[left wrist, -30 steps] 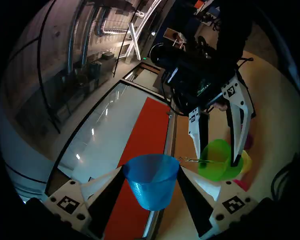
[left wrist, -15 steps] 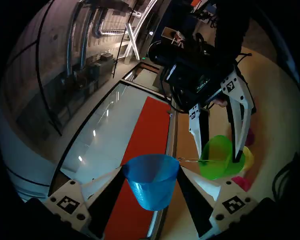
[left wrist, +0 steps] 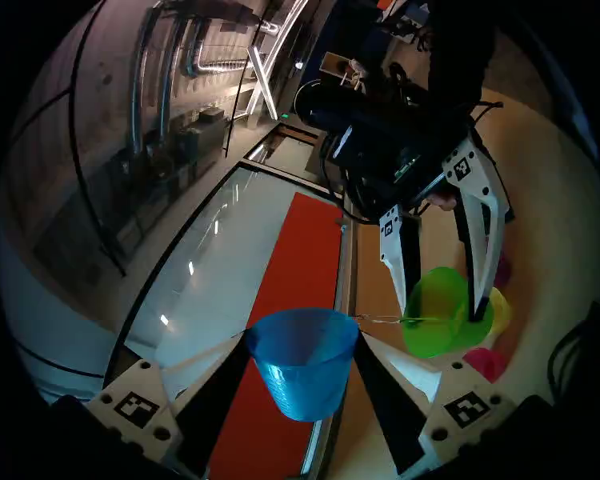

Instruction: Pour water

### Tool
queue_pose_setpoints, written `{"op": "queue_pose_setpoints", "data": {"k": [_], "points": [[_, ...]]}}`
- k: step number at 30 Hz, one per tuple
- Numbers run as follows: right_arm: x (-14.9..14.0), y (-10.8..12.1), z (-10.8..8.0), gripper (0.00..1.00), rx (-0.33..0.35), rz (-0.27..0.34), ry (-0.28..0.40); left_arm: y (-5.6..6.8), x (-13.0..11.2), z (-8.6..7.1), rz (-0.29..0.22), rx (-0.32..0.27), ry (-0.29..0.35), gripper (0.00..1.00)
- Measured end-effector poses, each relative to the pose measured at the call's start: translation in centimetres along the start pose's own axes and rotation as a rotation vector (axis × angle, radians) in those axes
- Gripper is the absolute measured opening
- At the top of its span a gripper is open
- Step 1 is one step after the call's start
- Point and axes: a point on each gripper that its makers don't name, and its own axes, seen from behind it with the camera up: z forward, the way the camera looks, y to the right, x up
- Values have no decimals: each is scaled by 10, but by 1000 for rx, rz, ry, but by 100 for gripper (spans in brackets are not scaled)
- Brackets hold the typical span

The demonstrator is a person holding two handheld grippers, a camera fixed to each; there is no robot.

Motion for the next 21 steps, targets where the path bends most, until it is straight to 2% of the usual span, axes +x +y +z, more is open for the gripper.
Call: {"op": "queue_pose_setpoints", "data": {"k": [21], "points": [[0, 2, -2, 92, -5, -3, 2, -4, 3, -2, 46, 5, -4, 88]]}}
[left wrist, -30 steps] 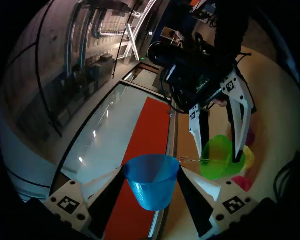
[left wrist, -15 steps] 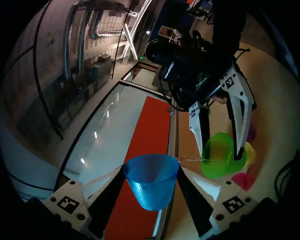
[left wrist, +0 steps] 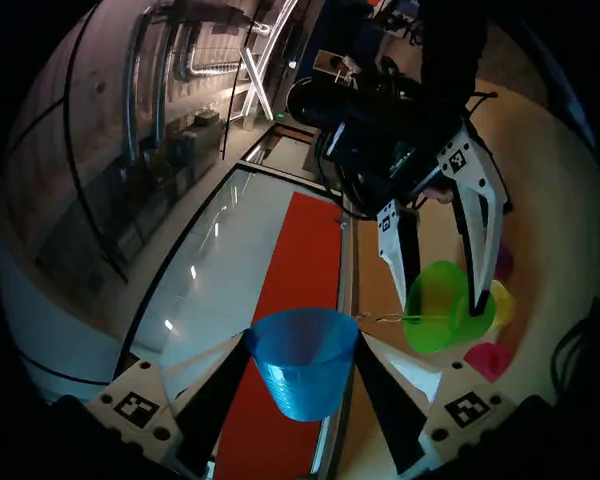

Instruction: Pour water

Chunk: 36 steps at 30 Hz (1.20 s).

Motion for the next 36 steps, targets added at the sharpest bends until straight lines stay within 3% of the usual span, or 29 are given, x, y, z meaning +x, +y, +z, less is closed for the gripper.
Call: {"op": "queue_pose_setpoints", "data": {"k": [36], "points": [[1, 0, -2, 92, -2, -8, 5, 1, 5, 0, 86, -4, -5, 88]]}}
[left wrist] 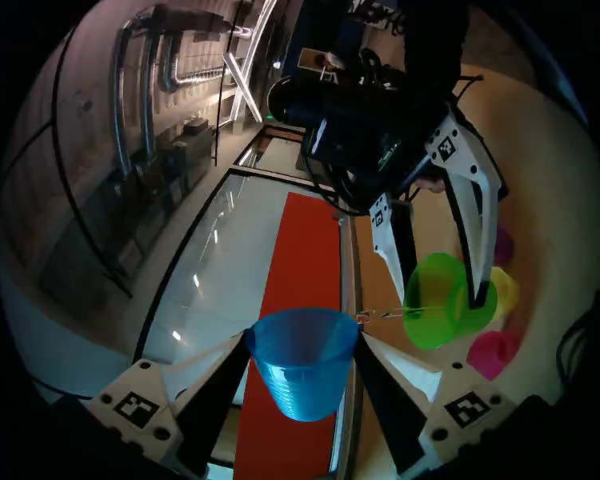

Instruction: Pour water

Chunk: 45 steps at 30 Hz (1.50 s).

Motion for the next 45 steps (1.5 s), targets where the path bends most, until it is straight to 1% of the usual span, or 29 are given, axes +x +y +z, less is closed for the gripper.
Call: {"op": "queue_pose_setpoints", "data": {"k": [18, 26, 36, 45], "points": [[4, -1, 1, 91, -4, -8, 4, -3, 0, 3, 61, 1, -8, 88], [5, -1, 1, 91, -6, -11, 9, -8, 0, 3, 79, 6, -9, 88], [7, 0, -2, 92, -12, -13, 11, -10, 2, 4, 100, 8, -10, 88], [8, 1, -3, 91, -15, -17, 13, -15, 5, 5, 131, 13, -11, 88]]}}
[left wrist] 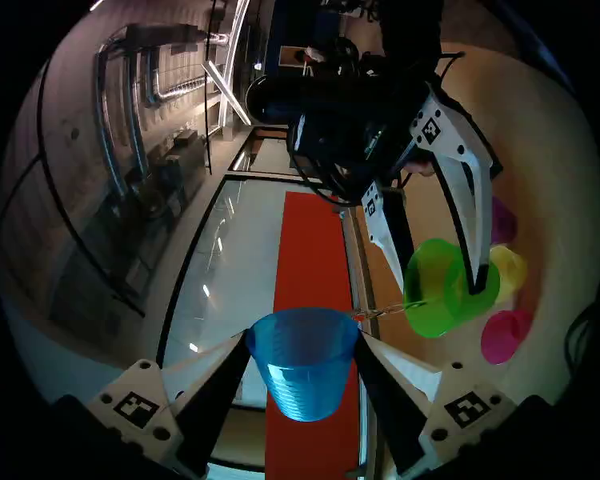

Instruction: Pour water

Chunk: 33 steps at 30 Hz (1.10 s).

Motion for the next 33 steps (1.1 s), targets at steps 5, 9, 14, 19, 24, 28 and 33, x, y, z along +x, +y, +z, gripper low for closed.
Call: {"op": "queue_pose_setpoints", "data": {"k": [5, 9, 14, 19, 24, 28, 33], "points": [[0, 0, 0, 92, -1, -2, 1, -4, 1, 0, 19, -3, 2, 88], [1, 0, 0, 92, 0, -2, 3, -7, 1, 0, 35, -2, -2, 88], [2, -1, 0, 92, 0, -3, 4, -6, 2, -1, 55, -3, -5, 88], [2, -1, 1, 91, -1, -3, 5, -4, 5, -3, 71, -4, -5, 88], [2, 0, 1, 92, -3, -3, 6, -2, 6, -4, 93, -3, -7, 88], [2, 0, 1, 92, -4, -3, 6, 1, 7, -5, 105, -5, -11, 88], [2, 1, 1, 92, -5, -3, 8, 1, 8, -6, 116, -4, -10, 88]]}}
